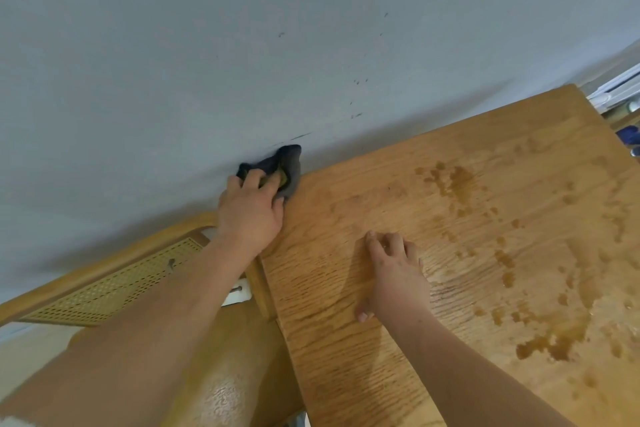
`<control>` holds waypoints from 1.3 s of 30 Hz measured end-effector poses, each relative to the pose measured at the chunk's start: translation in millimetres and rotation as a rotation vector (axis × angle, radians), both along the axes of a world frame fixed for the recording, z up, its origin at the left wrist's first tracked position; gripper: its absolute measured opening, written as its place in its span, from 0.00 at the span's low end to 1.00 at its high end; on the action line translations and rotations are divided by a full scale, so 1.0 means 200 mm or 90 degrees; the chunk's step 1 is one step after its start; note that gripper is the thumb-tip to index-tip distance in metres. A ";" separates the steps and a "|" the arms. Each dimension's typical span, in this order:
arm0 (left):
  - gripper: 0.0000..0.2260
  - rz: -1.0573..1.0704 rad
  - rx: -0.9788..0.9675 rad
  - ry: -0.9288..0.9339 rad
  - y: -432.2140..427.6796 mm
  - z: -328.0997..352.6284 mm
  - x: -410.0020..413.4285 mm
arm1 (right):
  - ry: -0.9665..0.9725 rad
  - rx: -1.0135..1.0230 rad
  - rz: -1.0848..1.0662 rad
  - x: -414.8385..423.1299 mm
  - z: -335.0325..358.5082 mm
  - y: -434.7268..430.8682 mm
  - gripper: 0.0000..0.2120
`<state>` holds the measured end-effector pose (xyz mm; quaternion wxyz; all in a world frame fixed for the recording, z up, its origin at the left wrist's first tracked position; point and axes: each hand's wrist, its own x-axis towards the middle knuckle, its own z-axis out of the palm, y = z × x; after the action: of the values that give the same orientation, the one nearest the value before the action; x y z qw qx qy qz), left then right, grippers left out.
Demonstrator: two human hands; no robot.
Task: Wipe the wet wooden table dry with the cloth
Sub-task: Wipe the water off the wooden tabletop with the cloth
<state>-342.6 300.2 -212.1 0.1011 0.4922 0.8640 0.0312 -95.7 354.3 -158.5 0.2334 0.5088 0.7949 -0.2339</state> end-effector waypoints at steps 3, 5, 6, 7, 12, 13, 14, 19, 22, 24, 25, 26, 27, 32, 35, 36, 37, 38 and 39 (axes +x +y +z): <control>0.22 0.049 0.027 -0.005 -0.05 -0.01 0.21 | 0.009 0.003 -0.004 0.00 0.00 0.00 0.70; 0.23 -0.061 0.061 -0.016 -0.16 -0.02 0.35 | 0.006 0.005 0.002 0.00 -0.01 0.00 0.69; 0.23 -0.163 0.084 -0.033 -0.23 -0.03 0.40 | 0.003 0.006 0.006 0.01 -0.01 0.00 0.69; 0.23 -0.262 0.102 -0.062 -0.27 -0.05 0.39 | 0.003 0.008 0.008 0.01 -0.01 0.00 0.68; 0.22 -0.126 0.073 -0.082 -0.14 -0.07 0.14 | 0.012 0.009 0.007 0.03 -0.03 0.00 0.70; 0.21 0.013 0.074 -0.102 -0.11 -0.05 0.15 | 0.009 0.008 0.007 0.03 -0.03 0.00 0.70; 0.21 0.090 0.069 -0.109 -0.09 -0.03 0.20 | 0.005 0.011 0.010 0.04 -0.03 -0.01 0.70; 0.21 -0.169 0.090 -0.120 -0.40 -0.03 0.54 | 0.045 0.035 0.024 0.08 -0.05 -0.03 0.69; 0.21 -0.364 0.053 -0.169 -0.48 -0.04 0.49 | 0.099 0.056 0.007 0.17 -0.05 -0.08 0.63; 0.22 -0.401 0.019 -0.125 -0.40 -0.02 0.42 | 0.128 0.086 0.003 0.27 -0.04 -0.16 0.49; 0.22 -0.367 0.007 -0.100 -0.33 -0.01 0.41 | 0.152 0.111 0.000 0.33 -0.03 -0.20 0.39; 0.22 -0.294 0.009 -0.089 -0.26 -0.01 0.44 | 0.175 0.131 -0.010 0.40 -0.02 -0.24 0.29; 0.22 -0.193 0.007 -0.083 -0.18 -0.01 0.49 | 0.188 0.135 -0.033 0.47 0.00 -0.27 0.23; 0.24 -0.053 -0.051 -0.083 0.01 0.05 1.03 | 0.169 0.107 -0.139 0.86 0.06 -0.32 0.19; 0.25 -0.287 -0.066 -0.130 -0.14 0.11 1.39 | 0.110 0.107 -0.186 1.09 0.04 -0.33 0.21; 0.26 -0.379 -0.084 -0.141 -0.20 0.12 1.45 | 0.089 0.099 -0.198 1.16 0.03 -0.35 0.22; 0.26 -0.442 -0.108 -0.147 -0.23 0.12 1.47 | 0.069 0.089 -0.208 1.21 0.02 -0.37 0.23; 0.26 -0.462 -0.117 -0.144 -0.24 0.12 1.46 | 0.055 0.078 -0.215 1.27 0.01 -0.40 0.25; 0.26 -0.436 -0.121 -0.134 -0.23 0.10 1.45 | 0.051 0.070 -0.221 1.33 0.00 -0.43 0.26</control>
<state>-53.5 253.7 -192.0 0.2391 0.7353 0.6333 -0.0343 170.2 268.1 -157.5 0.1294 0.6406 0.7154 -0.2474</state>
